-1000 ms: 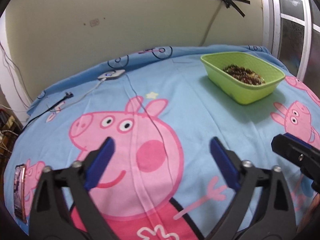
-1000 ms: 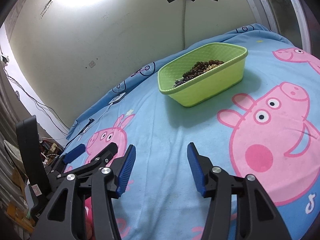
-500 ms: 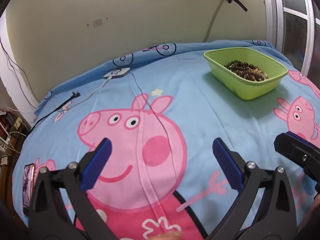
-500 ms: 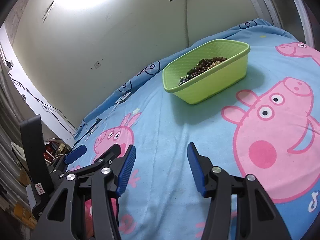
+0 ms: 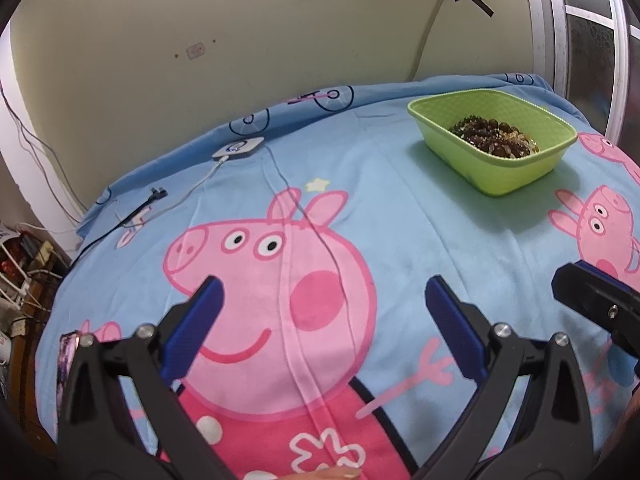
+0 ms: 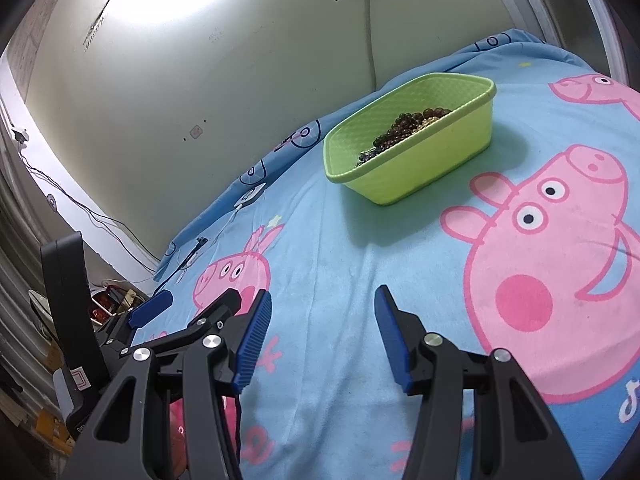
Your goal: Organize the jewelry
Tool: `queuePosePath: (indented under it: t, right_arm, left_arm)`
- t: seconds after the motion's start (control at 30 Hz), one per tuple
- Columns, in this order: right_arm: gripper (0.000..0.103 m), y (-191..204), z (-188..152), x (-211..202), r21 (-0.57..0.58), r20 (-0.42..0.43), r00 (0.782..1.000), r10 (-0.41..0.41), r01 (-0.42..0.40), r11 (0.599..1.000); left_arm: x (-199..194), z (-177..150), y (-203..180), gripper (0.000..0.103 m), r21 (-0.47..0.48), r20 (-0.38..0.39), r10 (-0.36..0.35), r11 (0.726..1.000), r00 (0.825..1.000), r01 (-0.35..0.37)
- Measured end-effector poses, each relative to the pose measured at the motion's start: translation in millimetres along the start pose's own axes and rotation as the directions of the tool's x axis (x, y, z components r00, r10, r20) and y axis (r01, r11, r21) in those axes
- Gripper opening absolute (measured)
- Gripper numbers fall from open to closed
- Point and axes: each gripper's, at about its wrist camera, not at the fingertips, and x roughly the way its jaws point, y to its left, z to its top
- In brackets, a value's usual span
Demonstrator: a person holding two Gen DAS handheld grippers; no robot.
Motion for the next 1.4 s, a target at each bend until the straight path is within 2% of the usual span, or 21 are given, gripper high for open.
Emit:
queuePosePath:
  t: [0.1,0.4,0.53,0.87,1.4]
  right_arm:
    - [0.034,0,0,-1,0.002,0.005,1.000,0.003,-0.003,1.000]
    - [0.034,-2,3,-5,0.005,0.013,1.000,0.013,-0.013,1.000]
    - [0.034,-1,2,-7,0.009,0.016,1.000,0.013,-0.014,1.000]
    - [0.035,4,2,-13,0.012,0.029,0.999,0.021,-0.021,1.000]
    - [0.035,0,5,-15,0.020,0.027,0.999,0.023,-0.024,1.000]
  left_arm:
    - [0,0,-1,0.097,0.013,0.001,0.025,1.000,1.000,-0.025]
    - [-2,1,0,0.097,0.022,0.007,0.036,0.999,0.999,-0.037]
    - [-1,0,1,0.097,0.013,-0.014,0.042,0.999,0.999,-0.042]
    - [-5,1,3,0.097,0.029,0.021,0.096,0.995,0.995,-0.097]
    - [-2,1,8,0.097,0.038,0.012,0.103,0.994,0.995,-0.103]
